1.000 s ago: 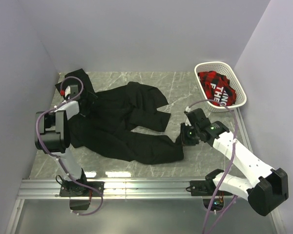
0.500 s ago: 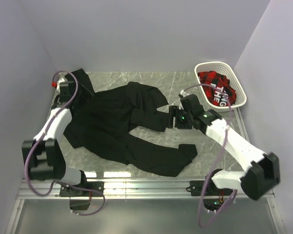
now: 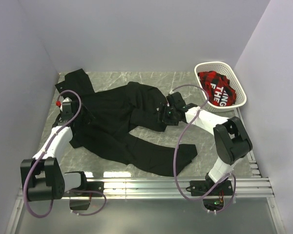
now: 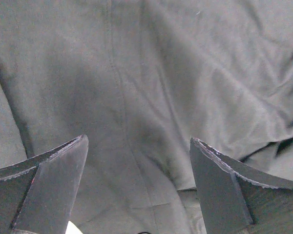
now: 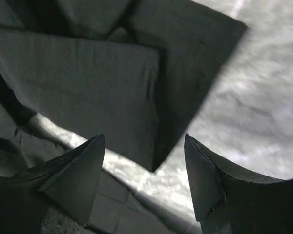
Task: Fold and stack the long sleeve shirts
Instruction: Flatten the shirt out
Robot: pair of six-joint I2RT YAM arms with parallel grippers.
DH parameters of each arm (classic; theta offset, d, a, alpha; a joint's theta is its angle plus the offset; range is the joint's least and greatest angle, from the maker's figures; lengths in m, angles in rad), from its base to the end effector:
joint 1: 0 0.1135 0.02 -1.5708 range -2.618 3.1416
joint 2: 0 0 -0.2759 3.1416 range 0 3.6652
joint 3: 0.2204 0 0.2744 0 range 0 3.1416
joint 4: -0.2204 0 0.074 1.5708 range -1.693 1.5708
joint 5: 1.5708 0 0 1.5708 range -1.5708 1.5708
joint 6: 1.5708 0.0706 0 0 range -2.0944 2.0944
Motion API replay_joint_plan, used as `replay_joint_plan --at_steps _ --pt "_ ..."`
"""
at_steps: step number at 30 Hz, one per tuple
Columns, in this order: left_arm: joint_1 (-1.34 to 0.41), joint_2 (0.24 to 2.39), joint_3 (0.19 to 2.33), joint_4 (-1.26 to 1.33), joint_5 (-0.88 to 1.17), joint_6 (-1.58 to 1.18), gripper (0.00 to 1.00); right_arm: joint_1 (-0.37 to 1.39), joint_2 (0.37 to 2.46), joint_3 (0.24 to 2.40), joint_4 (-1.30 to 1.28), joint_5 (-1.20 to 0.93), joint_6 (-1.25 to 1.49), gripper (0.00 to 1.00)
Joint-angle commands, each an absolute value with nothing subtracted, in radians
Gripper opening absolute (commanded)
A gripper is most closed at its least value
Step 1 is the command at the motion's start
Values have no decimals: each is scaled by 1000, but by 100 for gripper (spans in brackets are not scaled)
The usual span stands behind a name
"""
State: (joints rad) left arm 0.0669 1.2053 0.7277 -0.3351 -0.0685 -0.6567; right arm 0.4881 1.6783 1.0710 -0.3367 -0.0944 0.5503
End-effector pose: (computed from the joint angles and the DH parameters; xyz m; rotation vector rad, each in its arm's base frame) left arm 0.2851 0.0239 0.1965 -0.8764 2.2237 -0.1983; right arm 0.3399 0.1880 0.1674 0.0410 2.5937 0.5234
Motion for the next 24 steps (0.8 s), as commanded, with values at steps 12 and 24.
replay_joint_plan --at_steps 12,24 --pt "74 1319 767 -330 -104 -629 91 448 1796 1066 -224 -166 545 9" --pt "75 1430 788 -347 -97 -620 91 241 1455 1014 -356 86 506 0"
